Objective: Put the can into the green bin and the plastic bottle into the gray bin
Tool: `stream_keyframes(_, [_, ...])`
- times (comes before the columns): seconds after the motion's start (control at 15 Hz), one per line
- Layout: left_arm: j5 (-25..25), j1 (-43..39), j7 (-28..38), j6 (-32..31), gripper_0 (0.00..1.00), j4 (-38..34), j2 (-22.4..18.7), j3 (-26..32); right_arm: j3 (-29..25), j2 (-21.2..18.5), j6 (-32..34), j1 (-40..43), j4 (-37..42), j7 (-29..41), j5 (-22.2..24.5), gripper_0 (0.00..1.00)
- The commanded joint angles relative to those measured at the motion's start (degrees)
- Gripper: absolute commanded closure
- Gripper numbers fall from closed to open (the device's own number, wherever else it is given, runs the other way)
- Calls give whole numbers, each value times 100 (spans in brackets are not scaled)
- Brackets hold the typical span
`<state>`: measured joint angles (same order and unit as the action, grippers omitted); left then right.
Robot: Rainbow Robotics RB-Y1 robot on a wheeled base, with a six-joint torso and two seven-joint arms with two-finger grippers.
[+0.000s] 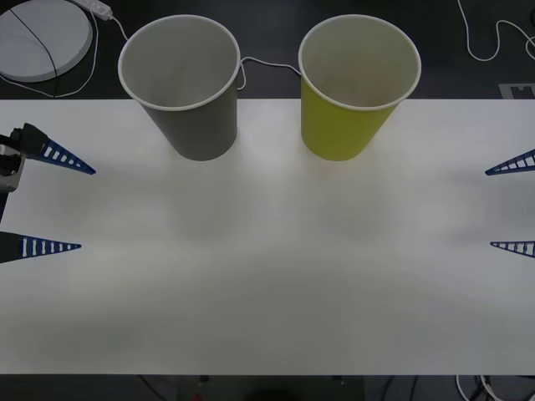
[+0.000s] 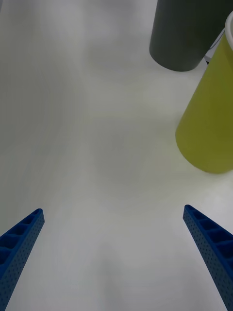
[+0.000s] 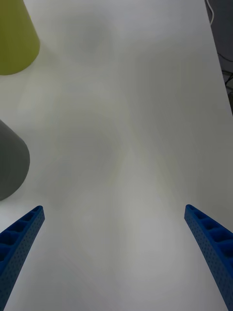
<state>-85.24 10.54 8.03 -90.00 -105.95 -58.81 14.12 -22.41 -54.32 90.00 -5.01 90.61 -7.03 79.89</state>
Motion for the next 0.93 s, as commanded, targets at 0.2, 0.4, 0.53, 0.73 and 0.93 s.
stream_keyframes(0.2, [254,-132,14,0,0,224,-8,3,0,0,0,0,0,0,0,0])
stream_keyframes(0.4, [394,-132,-30,0,0,444,-8,3,0,0,0,0,0,0,0,0])
stream_keyframes(0.53, [333,-132,-39,0,0,453,-8,-14,0,0,0,0,0,0,0,0])
stream_keyframes(0.73, [324,-132,-48,0,0,453,-8,3,0,0,0,0,0,0,0,0])
stream_keyframes(0.93, [324,-132,-48,0,0,453,-8,3,0,0,0,0,0,0,0,0])
